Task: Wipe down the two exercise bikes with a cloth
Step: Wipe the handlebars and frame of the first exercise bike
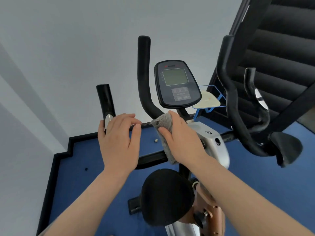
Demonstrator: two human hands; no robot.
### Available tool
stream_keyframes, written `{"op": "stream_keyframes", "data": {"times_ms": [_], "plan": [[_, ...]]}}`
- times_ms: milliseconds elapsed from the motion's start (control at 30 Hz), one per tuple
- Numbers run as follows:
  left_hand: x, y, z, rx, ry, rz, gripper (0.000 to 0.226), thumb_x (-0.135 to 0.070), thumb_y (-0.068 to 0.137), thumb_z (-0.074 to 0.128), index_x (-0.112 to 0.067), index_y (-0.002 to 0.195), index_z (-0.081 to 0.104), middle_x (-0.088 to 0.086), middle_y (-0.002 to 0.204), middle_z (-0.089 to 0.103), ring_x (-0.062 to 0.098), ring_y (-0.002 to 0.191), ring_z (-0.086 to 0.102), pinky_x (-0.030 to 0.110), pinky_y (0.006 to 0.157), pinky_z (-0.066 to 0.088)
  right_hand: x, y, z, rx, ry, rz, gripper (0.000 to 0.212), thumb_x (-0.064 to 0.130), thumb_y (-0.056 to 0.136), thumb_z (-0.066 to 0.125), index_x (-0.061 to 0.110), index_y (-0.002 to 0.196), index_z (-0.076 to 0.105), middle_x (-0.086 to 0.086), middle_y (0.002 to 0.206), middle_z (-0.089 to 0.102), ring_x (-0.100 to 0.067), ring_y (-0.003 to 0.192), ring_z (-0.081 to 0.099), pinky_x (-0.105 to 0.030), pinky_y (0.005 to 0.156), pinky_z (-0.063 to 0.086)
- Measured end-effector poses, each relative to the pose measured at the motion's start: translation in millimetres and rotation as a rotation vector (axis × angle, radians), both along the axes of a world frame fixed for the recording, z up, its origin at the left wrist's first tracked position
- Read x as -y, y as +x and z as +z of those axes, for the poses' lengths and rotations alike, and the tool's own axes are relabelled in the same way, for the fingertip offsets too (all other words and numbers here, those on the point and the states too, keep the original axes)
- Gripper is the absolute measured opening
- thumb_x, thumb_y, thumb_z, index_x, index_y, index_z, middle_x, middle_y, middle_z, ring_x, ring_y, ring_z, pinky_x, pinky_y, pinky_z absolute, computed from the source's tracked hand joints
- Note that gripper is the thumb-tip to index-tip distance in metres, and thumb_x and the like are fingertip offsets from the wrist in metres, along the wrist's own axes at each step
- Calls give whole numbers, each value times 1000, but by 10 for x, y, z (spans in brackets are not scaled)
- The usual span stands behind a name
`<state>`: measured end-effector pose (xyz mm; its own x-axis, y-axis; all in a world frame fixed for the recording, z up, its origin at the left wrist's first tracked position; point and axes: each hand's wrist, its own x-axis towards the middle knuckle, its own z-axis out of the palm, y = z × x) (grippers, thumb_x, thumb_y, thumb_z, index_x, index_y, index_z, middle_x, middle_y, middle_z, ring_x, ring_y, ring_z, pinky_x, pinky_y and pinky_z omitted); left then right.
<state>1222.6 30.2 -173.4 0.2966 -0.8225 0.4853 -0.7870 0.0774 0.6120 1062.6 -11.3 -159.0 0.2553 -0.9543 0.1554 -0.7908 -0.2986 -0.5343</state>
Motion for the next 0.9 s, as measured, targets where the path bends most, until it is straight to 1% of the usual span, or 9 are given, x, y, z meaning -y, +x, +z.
{"op": "stream_keyframes", "data": {"times_ms": [100, 200, 333, 433, 533, 667, 700, 800, 900], "plan": [[-4, 2, 15, 16, 5, 17, 29, -38, 96, 37, -30, 95, 65, -21, 118, 58, 1, 119, 46, 46, 119, 13, -55, -27, 13, 141, 56, 19, 51, 39, 99, 44, 23, 145, 30, 6, 134, 47, -14, 117, 51, -31, 94, 43], [-2, -9, 22, 30, 6, 20, 30, -40, 95, 35, -31, 93, 64, -26, 114, 52, -1, 118, 44, 45, 120, 13, -241, -165, -45, 159, 42, 67, 60, 36, 99, 45, 25, 151, 19, 11, 139, 40, -7, 124, 43, -27, 101, 38], [9, -13, 3, 45, 11, 23, 32, -41, 95, 34, -31, 93, 65, -23, 115, 57, 2, 118, 46, 46, 119, 14, 54, -13, 44, 138, 58, 71, 37, 38, 99, 45, 24, 133, 40, 6, 124, 53, -14, 110, 54, -33, 90, 44], [11, -6, 5, 48, 12, 29, 31, -40, 95, 35, -30, 94, 65, -18, 117, 61, 2, 118, 47, 47, 119, 15, 2, -1, -12, 144, -21, 37, 37, 39, 99, 45, 27, 134, 39, 7, 121, 51, -12, 103, 56, -33, 87, 46], [17, -10, 0, 56, 7, 35, 31, -40, 96, 35, -31, 93, 64, -18, 116, 61, 1, 117, 46, 48, 119, 16, -103, -101, -47, 194, 10, 62, 43, 38, 98, 45, 31, 139, 34, 9, 124, 50, -12, 104, 57, -34, 87, 47], [17, -23, -7, 58, 12, 41, 31, -41, 95, 35, -31, 93, 65, -18, 116, 62, 3, 117, 47, 48, 118, 16, 142, 30, 40, 164, 15, 71, 33, 45, 97, 46, 28, 124, 47, 7, 108, 60, -13, 97, 58, -35, 84, 47], [15, -24, 0, 58, 12, 41, 32, -41, 95, 35, -30, 93, 65, -18, 116, 62, 3, 117, 48, 48, 118, 16, 140, 37, 41, 228, 16, 83, 30, 44, 97, 48, 29, 123, 51, 9, 104, 62, -10, 96, 59, -35, 84, 49], [22, -21, 48, 20, 15, 36, 29, -39, 95, 38, -31, 93, 65, -22, 115, 59, 3, 118, 49, 46, 120, 14, 87, -32, -3, 560, 66, 40, 20, 34, 96, 55, 35, 113, 65, 12, 91, 70, -3, 89, 64, -29, 82, 53], [26, 14, 70, -67, 6, -11, 24, -38, 94, 40, -34, 94, 64, -23, 118, 57, -1, 118, 46, 44, 121, 10, 110, -71, -4, 653, 17, -47, 16, 30, 95, 58, 36, 105, 70, 18, 86, 72, 2, 84, 65, -21, 76, 52]]}}
